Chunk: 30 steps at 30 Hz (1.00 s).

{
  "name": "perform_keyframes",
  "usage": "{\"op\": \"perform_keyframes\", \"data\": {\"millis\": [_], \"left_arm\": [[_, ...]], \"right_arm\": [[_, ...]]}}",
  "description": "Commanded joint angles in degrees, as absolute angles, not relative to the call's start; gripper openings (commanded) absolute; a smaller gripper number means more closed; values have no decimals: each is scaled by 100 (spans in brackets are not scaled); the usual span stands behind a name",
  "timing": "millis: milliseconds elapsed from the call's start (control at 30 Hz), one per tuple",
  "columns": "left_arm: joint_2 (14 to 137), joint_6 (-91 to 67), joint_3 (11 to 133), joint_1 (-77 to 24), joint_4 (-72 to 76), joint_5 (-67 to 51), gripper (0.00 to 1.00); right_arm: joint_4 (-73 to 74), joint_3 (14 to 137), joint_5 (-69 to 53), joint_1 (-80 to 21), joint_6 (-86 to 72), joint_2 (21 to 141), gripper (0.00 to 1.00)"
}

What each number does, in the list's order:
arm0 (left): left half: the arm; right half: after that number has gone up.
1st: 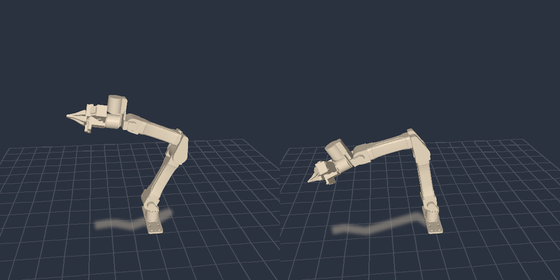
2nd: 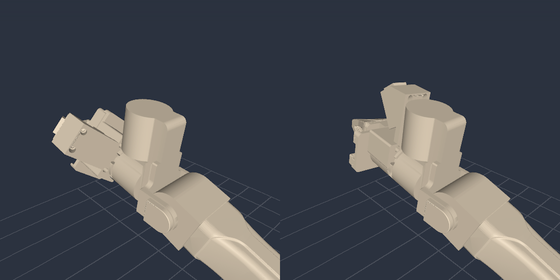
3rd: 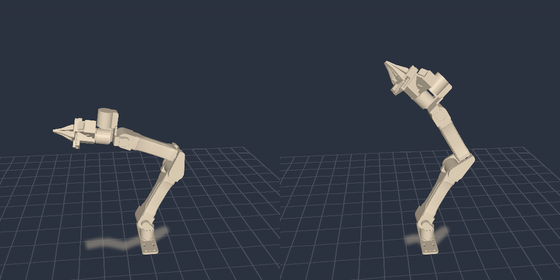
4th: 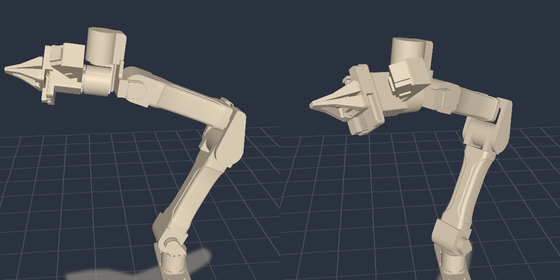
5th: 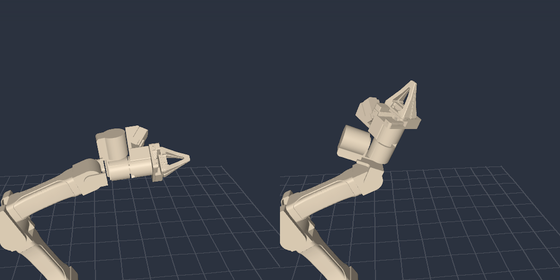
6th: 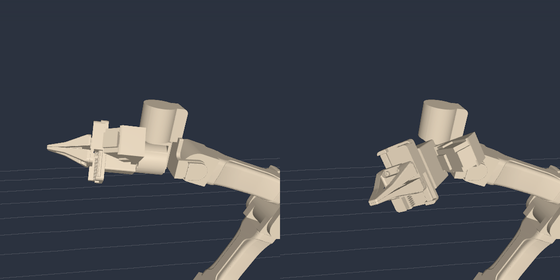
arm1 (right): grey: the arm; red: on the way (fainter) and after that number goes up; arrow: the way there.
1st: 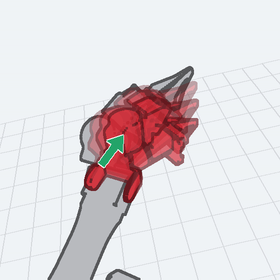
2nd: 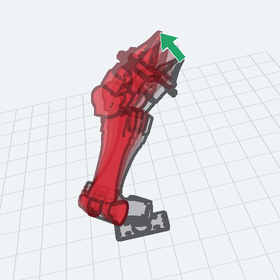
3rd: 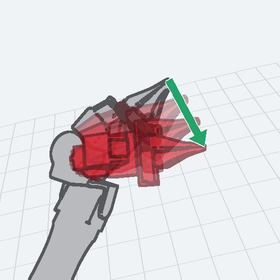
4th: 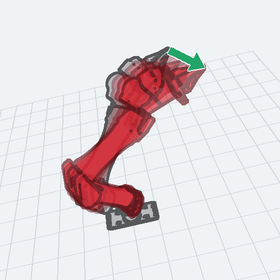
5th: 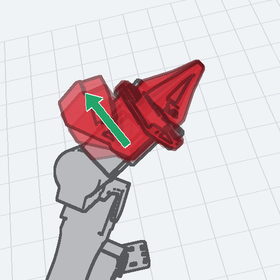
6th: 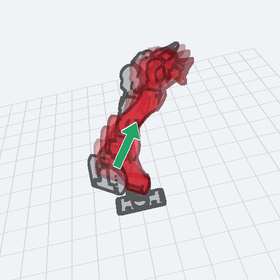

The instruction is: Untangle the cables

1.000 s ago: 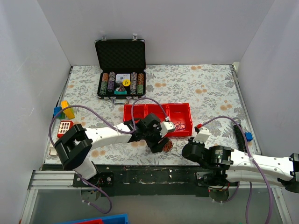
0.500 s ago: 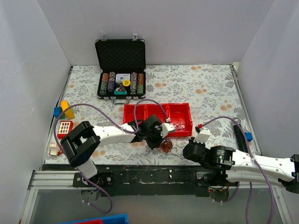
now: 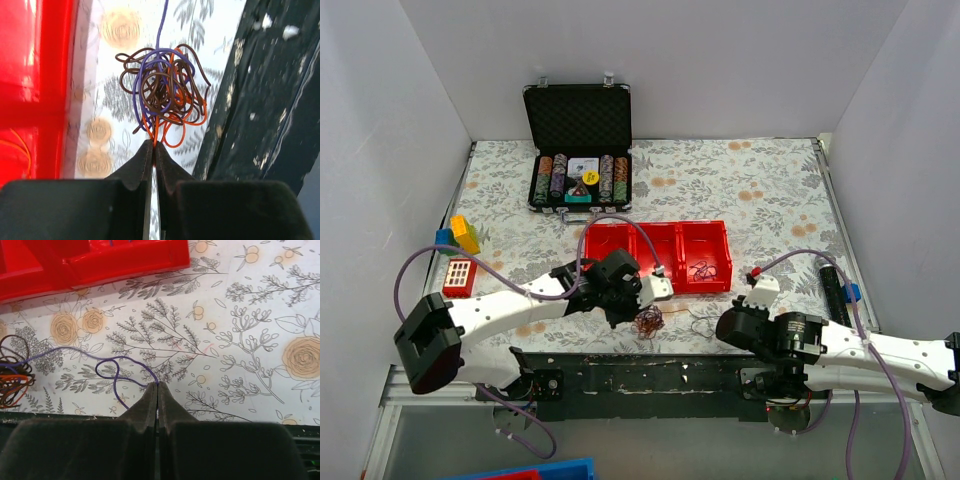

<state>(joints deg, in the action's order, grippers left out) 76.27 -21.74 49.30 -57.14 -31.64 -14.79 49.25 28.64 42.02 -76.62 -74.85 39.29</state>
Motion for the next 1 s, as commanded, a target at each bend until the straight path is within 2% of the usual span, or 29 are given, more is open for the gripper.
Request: {"op": "perform_keyframes", "data": {"millis": [0, 233, 633, 967], "left_arm": [[7155, -1591, 4571, -5722, -4042, -1020, 0], [6715, -1091, 3728, -5722, -4131, -318, 0], [5749, -625, 2602, -5546, -3955, 1239, 0], [3587, 386, 2198, -5353, -4578, 1696, 0]], "right_arm": [[5843, 3278, 4596, -7690, -8076, 3876, 1], [7468, 4033, 5114, -7682, -9025, 3876, 1], [7479, 5035, 5704, -7235, -7911, 3762, 1], [7479, 6309, 6468, -6539, -6347, 3437, 1]]}}
